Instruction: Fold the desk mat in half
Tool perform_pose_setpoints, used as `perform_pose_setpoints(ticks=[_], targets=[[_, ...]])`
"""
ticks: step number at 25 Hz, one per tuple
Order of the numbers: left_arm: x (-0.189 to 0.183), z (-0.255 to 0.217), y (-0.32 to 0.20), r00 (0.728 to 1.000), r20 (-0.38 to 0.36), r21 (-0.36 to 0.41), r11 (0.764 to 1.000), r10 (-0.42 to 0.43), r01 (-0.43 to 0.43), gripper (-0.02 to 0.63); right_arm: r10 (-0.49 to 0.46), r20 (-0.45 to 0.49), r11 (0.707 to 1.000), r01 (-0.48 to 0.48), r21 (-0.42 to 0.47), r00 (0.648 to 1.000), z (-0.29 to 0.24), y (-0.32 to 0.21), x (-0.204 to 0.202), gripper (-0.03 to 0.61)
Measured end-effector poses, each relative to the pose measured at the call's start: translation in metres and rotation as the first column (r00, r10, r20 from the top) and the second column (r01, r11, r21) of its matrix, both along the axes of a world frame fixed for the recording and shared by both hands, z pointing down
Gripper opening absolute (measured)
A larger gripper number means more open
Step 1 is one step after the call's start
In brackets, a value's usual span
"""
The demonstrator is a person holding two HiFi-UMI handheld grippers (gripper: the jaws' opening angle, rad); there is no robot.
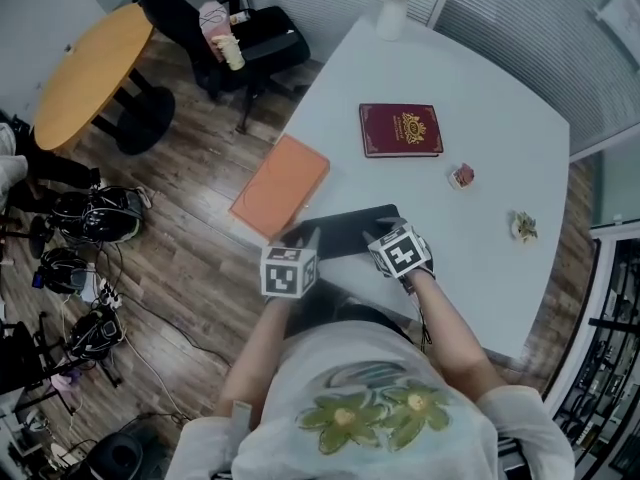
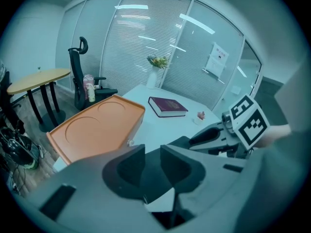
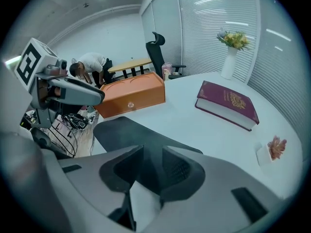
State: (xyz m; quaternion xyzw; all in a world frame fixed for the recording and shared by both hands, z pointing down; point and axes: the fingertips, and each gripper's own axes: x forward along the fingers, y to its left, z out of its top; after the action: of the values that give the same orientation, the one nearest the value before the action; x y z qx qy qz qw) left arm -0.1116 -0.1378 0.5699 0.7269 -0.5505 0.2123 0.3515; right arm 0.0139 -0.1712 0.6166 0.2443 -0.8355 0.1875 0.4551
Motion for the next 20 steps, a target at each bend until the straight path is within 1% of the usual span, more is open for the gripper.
perform_pose_setpoints(ticks=[4,10,20], targets=[[0.001,-0.007,0.002,1.0,-0.004,0.012,1.0,-0.02,0.02,0.084,0.008,0.036,1.0,-0.009,0.019,0.999,-0.013,0.002,-0.003,0.127],[0.01,-0.024,0.005,0.999,-0.012,0.052,0.998,-0.031,0.031,0.084,0.053,0.149,0.996,-0.063,0.059,0.987,-0.045,0.004,-0.009,0.125],[0.023,-0.058,0.011,0.998,-0.033,0.136,0.99,-0.045,0.049,0.084,0.04,0.281,0.981,-0.091,0.171,0.959,-0.111,0.018,-0.016,0.043]])
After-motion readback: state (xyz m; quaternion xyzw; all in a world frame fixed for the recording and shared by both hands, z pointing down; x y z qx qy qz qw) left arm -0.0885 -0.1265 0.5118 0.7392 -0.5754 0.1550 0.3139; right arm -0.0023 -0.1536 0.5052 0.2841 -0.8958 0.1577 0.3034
